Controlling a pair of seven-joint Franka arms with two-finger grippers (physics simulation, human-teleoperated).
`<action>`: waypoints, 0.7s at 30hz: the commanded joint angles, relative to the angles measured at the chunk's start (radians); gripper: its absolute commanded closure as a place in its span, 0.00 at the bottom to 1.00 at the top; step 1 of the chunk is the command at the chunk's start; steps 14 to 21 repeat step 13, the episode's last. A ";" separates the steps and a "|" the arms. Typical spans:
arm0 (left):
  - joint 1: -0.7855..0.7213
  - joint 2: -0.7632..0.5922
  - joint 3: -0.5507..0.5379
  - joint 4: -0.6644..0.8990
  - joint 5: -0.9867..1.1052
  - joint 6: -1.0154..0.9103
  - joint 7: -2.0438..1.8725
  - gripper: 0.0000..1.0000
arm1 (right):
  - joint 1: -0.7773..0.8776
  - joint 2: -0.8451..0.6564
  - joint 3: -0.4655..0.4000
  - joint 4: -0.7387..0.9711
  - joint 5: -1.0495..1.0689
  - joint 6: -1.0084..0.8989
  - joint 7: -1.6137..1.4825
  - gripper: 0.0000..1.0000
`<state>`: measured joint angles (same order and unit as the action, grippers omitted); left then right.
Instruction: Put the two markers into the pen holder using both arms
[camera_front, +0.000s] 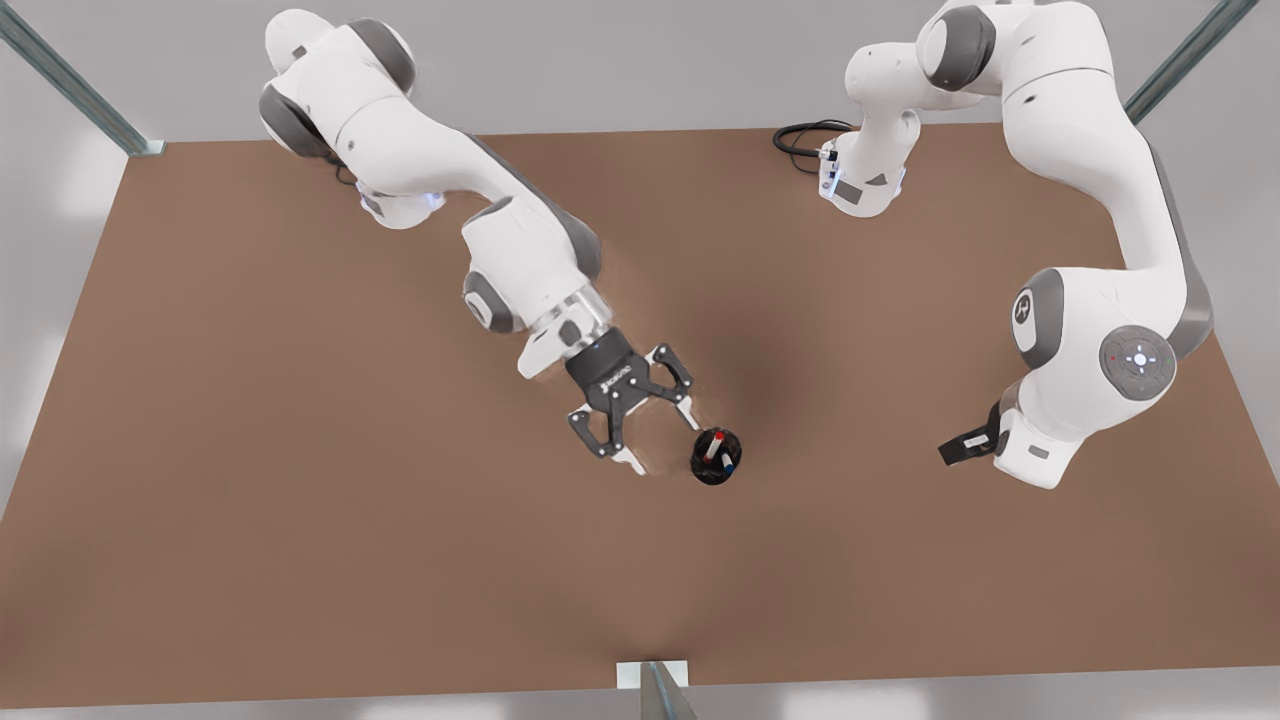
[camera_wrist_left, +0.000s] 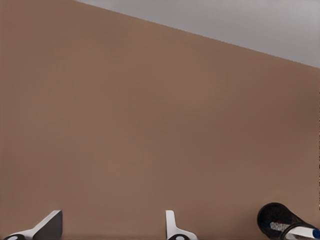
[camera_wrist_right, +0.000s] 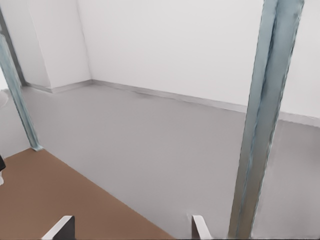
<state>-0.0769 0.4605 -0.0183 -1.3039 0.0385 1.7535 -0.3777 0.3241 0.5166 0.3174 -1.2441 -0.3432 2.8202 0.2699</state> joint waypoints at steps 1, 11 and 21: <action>-0.003 -0.009 -0.006 0.002 -0.003 -0.049 0.120 0.00 | -0.140 -0.154 -0.013 -0.012 0.215 -0.937 0.171 0.00; 0.040 -0.227 0.012 -0.074 -0.051 -0.203 0.453 0.00 | -0.149 -0.316 -0.399 -0.179 0.326 -1.231 -0.267 0.00; 0.040 -0.227 0.012 -0.074 -0.051 -0.204 0.453 0.00 | -0.137 -0.311 -0.391 -0.184 0.329 -1.236 -0.258 0.00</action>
